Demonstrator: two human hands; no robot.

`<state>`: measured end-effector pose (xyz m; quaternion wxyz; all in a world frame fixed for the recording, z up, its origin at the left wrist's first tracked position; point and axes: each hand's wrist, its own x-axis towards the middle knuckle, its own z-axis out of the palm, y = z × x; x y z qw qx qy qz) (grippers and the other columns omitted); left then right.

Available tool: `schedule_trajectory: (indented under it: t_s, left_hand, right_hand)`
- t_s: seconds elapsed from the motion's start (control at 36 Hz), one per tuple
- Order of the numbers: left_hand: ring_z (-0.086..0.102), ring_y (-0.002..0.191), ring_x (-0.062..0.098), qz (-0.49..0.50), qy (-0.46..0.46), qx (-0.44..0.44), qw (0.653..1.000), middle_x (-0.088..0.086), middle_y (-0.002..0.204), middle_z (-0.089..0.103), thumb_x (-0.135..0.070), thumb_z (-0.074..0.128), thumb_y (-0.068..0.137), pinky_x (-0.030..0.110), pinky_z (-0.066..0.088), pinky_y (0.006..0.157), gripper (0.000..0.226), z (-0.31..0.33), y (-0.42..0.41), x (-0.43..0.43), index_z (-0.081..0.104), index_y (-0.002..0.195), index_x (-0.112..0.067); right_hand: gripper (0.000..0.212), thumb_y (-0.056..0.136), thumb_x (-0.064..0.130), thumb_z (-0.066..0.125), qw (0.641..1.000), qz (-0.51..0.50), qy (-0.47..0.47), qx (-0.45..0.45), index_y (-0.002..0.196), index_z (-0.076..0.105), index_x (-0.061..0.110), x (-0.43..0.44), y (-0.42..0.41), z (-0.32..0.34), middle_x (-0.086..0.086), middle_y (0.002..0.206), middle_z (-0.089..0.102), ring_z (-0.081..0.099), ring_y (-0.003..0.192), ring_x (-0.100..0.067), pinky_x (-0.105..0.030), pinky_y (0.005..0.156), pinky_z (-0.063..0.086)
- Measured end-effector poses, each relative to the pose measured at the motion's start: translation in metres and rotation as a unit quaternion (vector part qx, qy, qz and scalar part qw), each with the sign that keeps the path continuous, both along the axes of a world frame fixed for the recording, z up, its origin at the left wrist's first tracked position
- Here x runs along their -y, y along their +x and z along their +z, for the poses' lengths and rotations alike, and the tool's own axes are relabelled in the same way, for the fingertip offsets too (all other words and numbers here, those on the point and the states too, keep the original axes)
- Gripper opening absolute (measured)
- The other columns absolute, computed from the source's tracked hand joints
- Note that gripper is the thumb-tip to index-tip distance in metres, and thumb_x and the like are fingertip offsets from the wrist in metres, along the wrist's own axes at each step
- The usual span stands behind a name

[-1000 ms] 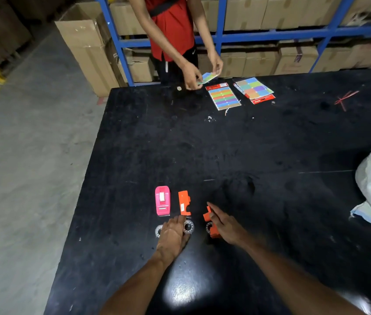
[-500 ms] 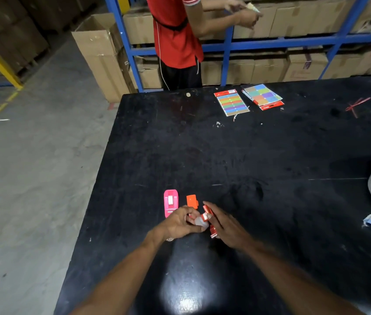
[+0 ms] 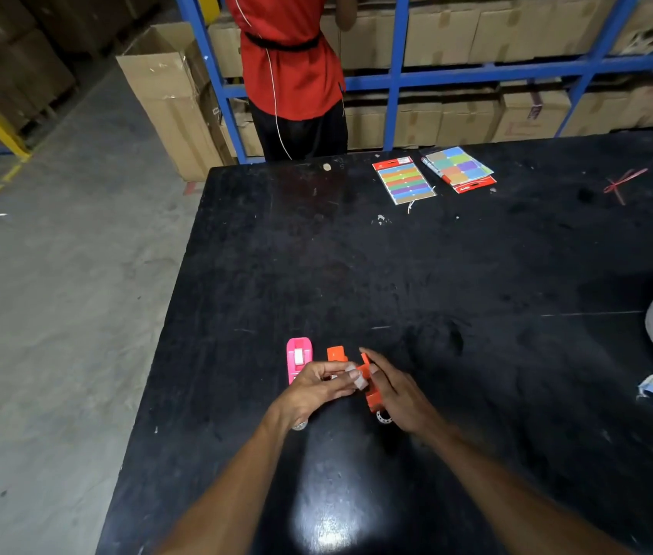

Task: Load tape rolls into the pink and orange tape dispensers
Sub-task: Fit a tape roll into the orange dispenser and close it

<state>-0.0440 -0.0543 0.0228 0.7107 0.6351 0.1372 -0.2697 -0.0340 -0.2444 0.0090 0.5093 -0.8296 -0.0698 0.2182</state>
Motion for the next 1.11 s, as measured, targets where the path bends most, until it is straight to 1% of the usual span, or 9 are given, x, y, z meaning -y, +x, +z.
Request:
schedule_trajectory:
  t_s: [0.11, 0.36, 0.53, 0.67, 0.72, 0.81, 0.89, 1.03, 1.11]
  left_hand:
    - [0.072, 0.103, 0.031, 0.059, -0.014, 0.016, 0.998, 0.02, 0.109, 0.073, -0.026, 0.082, 0.075, 0.043, 0.056, 0.097, 0.043, -0.003, 0.004, 0.0, 0.07, 0.113, -0.009]
    - [0.068, 0.104, 0.043, 0.107, 0.022, 0.075, 0.991, 0.02, 0.104, 0.075, -0.031, 0.08, 0.078, 0.059, 0.052, 0.095, 0.035, -0.004, 0.004, 0.008, 0.075, 0.105, -0.01]
    - [0.073, 0.099, 0.034, 0.137, 0.012, 0.087, 0.987, 0.018, 0.105, 0.076, -0.018, 0.075, 0.085, 0.046, 0.057, 0.094, 0.026, -0.007, 0.006, 0.02, 0.074, 0.108, -0.006]
    - [0.075, 0.091, 0.02, 0.125, 0.056, 0.101, 0.985, 0.011, 0.096, 0.079, -0.024, 0.066, 0.092, 0.034, 0.059, 0.088, 0.023, -0.016, 0.006, 0.023, 0.077, 0.098, -0.005]
    - [0.075, 0.086, 0.016, 0.149, 0.084, 0.091, 0.981, 0.008, 0.09, 0.079, -0.028, 0.061, 0.096, 0.031, 0.059, 0.082, 0.028, -0.021, 0.009, 0.021, 0.076, 0.093, -0.004]
    - [0.069, 0.078, 0.012, 0.196, 0.198, 0.098, 0.955, 0.001, 0.08, 0.074, -0.009, 0.063, 0.093, 0.017, 0.055, 0.076, 0.013, -0.033, 0.017, 0.02, 0.073, 0.091, -0.002]
    - [0.066, 0.075, 0.019, 0.202, 0.298, 0.091, 0.928, 0.003, 0.079, 0.07, 0.0, 0.06, 0.09, 0.022, 0.053, 0.069, 0.008, -0.047, 0.026, 0.021, 0.068, 0.088, -0.001]
    - [0.061, 0.103, 0.033, 0.056, 0.472, 0.104, 0.874, 0.016, 0.111, 0.062, -0.016, 0.06, 0.089, 0.04, 0.05, 0.091, 0.025, -0.073, 0.041, 0.033, 0.06, 0.111, -0.004]
    - [0.056, 0.112, 0.034, -0.02, 0.537, 0.092, 0.838, 0.016, 0.123, 0.055, -0.019, 0.056, 0.09, 0.04, 0.047, 0.098, 0.037, -0.081, 0.05, 0.039, 0.051, 0.123, -0.005]
  right_hand:
    - [0.039, 0.108, 0.034, 0.036, 1.0, -0.021, 0.014, -0.005, 0.145, 0.047, 0.037, -0.004, 0.002, -0.002, 0.017, 0.135, 0.06, 0.054, 0.12, 0.012, -0.002, 0.1, 0.037]
    - [0.033, 0.107, 0.033, 0.039, 0.998, -0.04, 0.033, -0.019, 0.131, 0.052, 0.05, -0.011, 0.008, 0.001, 0.036, 0.115, 0.061, 0.054, 0.11, 0.021, 0.001, 0.089, 0.038]
    - [0.034, 0.107, 0.033, 0.039, 0.995, -0.067, 0.058, -0.043, 0.139, 0.051, 0.038, -0.016, 0.008, -0.011, 0.018, 0.123, 0.066, 0.059, 0.111, 0.014, -0.002, 0.086, 0.044]
    - [0.035, 0.107, 0.038, 0.036, 0.995, -0.06, 0.056, -0.06, 0.139, 0.051, 0.037, -0.013, 0.006, -0.026, 0.015, 0.133, 0.062, 0.058, 0.118, 0.007, -0.02, 0.104, 0.044]
    - [0.036, 0.108, 0.031, 0.036, 0.994, -0.063, 0.056, -0.065, 0.142, 0.049, 0.032, -0.011, 0.007, -0.026, 0.01, 0.134, 0.061, 0.059, 0.112, 0.01, -0.009, 0.092, 0.046]
    - [0.035, 0.108, 0.022, 0.036, 0.992, -0.087, 0.06, -0.064, 0.141, 0.048, 0.027, -0.007, 0.011, -0.025, 0.007, 0.128, 0.061, 0.059, 0.107, 0.005, -0.002, 0.084, 0.042]
    - [0.035, 0.108, 0.024, 0.039, 0.991, -0.092, 0.068, -0.068, 0.139, 0.05, 0.034, -0.003, 0.016, -0.028, 0.007, 0.129, 0.063, 0.061, 0.114, -0.006, -0.018, 0.099, 0.044]
    - [0.035, 0.107, 0.017, 0.041, 0.989, -0.102, 0.086, -0.072, 0.137, 0.052, 0.032, 0.005, 0.023, -0.019, 0.01, 0.123, 0.064, 0.059, 0.102, 0.011, -0.016, 0.097, 0.045]
    - [0.034, 0.106, 0.021, 0.042, 0.986, -0.106, 0.097, -0.082, 0.132, 0.054, 0.039, 0.01, 0.028, -0.02, 0.014, 0.118, 0.066, 0.064, 0.107, -0.004, -0.037, 0.101, 0.05]
